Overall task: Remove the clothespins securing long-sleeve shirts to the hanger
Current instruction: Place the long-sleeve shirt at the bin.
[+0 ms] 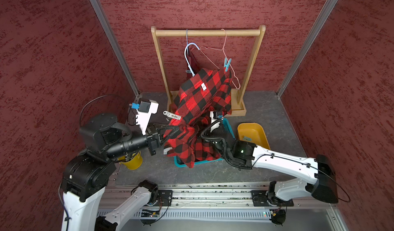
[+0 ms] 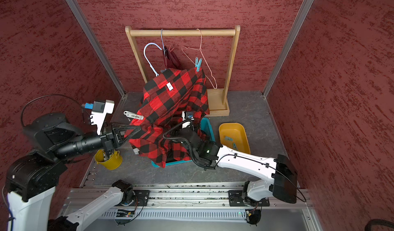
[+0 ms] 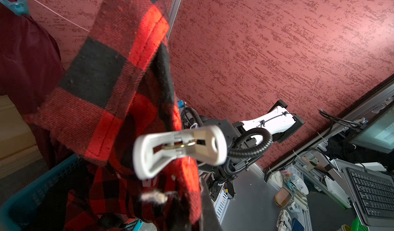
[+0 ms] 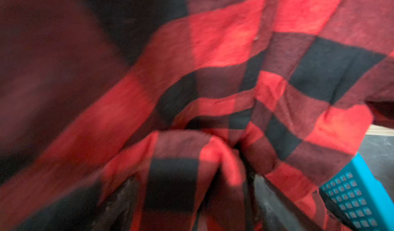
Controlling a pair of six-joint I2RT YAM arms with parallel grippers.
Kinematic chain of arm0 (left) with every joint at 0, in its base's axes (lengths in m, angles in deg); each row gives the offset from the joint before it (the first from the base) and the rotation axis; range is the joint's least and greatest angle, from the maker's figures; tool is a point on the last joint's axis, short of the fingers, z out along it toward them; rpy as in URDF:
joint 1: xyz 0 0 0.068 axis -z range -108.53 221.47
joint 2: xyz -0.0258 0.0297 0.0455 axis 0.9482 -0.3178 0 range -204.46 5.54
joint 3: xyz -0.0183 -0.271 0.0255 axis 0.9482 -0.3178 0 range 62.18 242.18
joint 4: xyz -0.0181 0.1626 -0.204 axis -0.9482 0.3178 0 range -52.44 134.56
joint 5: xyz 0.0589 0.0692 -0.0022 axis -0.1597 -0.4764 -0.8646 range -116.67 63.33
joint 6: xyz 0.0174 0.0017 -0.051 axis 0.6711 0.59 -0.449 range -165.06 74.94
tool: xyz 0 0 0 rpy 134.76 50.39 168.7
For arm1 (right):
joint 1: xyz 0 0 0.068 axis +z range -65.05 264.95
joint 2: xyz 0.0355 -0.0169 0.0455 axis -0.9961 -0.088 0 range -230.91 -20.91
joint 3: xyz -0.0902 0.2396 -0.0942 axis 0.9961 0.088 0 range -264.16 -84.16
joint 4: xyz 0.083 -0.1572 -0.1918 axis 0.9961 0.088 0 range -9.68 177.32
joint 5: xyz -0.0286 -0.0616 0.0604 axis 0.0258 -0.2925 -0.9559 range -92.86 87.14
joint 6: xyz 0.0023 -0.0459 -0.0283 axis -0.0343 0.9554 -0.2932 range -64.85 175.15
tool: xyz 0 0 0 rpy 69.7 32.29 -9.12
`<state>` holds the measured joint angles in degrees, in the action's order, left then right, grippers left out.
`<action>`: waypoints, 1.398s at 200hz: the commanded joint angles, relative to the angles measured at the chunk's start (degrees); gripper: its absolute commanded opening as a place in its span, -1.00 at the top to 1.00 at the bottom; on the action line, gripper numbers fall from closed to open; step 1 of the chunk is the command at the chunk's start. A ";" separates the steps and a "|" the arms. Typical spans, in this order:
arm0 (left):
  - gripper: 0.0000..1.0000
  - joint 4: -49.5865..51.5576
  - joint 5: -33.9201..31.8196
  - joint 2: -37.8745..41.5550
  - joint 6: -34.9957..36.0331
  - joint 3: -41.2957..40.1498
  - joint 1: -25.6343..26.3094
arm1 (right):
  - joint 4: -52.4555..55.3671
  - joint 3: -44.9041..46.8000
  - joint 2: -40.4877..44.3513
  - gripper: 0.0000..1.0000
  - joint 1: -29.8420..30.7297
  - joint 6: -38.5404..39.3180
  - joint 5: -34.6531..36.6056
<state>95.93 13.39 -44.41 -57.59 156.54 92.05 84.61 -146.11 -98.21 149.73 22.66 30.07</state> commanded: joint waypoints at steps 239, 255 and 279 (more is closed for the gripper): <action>1.00 -28.12 5.43 -20.34 7.52 6.43 7.43 | 2.21 12.44 22.43 -0.98 -41.59 -12.86 -22.67; 1.00 -30.52 5.34 -22.29 7.71 7.11 7.46 | 2.78 12.37 22.76 -0.98 -42.75 -12.97 -23.38; 1.00 -31.91 4.62 -23.28 9.36 5.91 7.20 | 2.22 13.32 23.24 -0.98 -44.70 -13.72 -25.43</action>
<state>73.04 17.85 -68.08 -51.67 161.29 99.30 87.91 -133.80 -76.18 106.73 11.19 7.80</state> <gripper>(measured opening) 0.070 0.990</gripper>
